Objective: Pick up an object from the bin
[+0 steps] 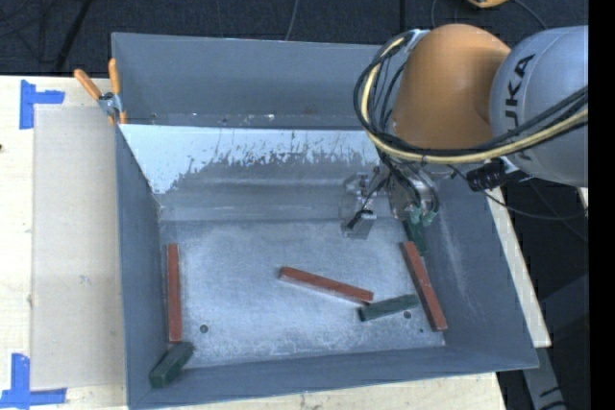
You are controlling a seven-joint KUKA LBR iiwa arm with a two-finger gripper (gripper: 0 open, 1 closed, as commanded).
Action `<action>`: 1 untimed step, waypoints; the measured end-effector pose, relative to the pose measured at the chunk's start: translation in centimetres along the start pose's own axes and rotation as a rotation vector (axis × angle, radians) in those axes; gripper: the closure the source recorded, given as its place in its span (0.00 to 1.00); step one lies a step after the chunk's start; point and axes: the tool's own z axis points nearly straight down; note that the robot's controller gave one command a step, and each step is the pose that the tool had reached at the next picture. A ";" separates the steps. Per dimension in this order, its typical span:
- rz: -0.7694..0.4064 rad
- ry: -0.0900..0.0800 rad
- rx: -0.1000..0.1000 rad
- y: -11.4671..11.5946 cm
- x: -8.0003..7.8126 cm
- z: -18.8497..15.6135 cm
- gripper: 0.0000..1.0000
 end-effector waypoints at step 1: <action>-0.002 0.001 0.000 0.0 0.0 0.0 0.00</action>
Offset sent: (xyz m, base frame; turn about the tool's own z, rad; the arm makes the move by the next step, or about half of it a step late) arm 0.0000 0.0000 0.0000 0.0000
